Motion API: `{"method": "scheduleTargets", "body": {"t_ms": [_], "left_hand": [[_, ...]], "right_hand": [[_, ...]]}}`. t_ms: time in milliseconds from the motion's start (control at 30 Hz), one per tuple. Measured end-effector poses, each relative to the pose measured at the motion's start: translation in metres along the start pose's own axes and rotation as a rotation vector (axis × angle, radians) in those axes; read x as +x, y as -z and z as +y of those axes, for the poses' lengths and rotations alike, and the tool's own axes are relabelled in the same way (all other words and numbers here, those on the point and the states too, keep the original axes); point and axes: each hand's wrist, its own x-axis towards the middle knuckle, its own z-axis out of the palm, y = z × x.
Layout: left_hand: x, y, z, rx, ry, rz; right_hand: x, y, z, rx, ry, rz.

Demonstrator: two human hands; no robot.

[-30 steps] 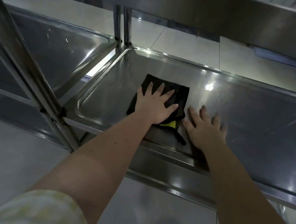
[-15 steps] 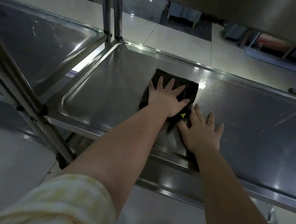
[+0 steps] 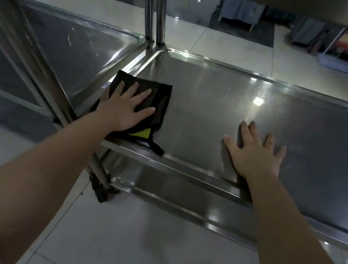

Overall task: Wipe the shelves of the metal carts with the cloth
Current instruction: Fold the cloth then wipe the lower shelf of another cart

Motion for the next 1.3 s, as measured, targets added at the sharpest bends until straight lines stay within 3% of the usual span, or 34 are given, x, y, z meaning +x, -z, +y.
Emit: {"method": "scheduleTargets", "body": {"t_ms": [167, 367, 467, 600, 767, 833, 967, 1067, 1167, 1233, 1300], "left_hand": [[-0.049, -0.003, 0.001, 0.043, 0.051, -0.106], [-0.046, -0.013, 0.071, 0.046, 0.016, -0.084], [-0.044, -0.013, 0.085, 0.056, 0.019, -0.089], [-0.048, -0.015, 0.108, 0.044, 0.038, -0.081], [-0.058, -0.033, 0.22, 0.037, -0.172, -0.027], [-0.064, -0.042, 0.278, 0.018, -0.277, -0.017], [-0.082, -0.053, 0.377, 0.048, -0.431, -0.082], [-0.089, -0.055, 0.403, 0.003, -0.485, -0.103], [-0.088, -0.047, 0.391, -0.297, -0.51, -0.065], [-0.087, -0.039, 0.373, -0.46, -0.556, -0.067], [-0.083, -0.038, 0.354, -0.35, -0.58, 0.039]], "right_hand": [[-0.001, -0.001, 0.0, 0.002, 0.006, 0.01], [-0.007, 0.008, 0.008, 0.07, 0.102, -0.005], [-0.023, 0.019, 0.049, 0.045, 0.197, -0.024], [-0.064, 0.027, 0.139, 0.112, 0.073, -0.001], [-0.086, 0.01, 0.174, 0.278, 0.086, 0.2], [-0.088, 0.006, 0.17, 0.443, 0.069, 0.301], [-0.093, 0.014, 0.174, 1.042, -0.11, 0.416], [-0.098, 0.023, 0.181, 1.182, -0.164, 0.455], [-0.096, 0.032, 0.192, 1.318, -0.233, 0.395], [-0.094, 0.033, 0.2, 1.244, -0.17, 0.328], [-0.091, 0.03, 0.201, 0.944, 0.022, 0.331]]}}
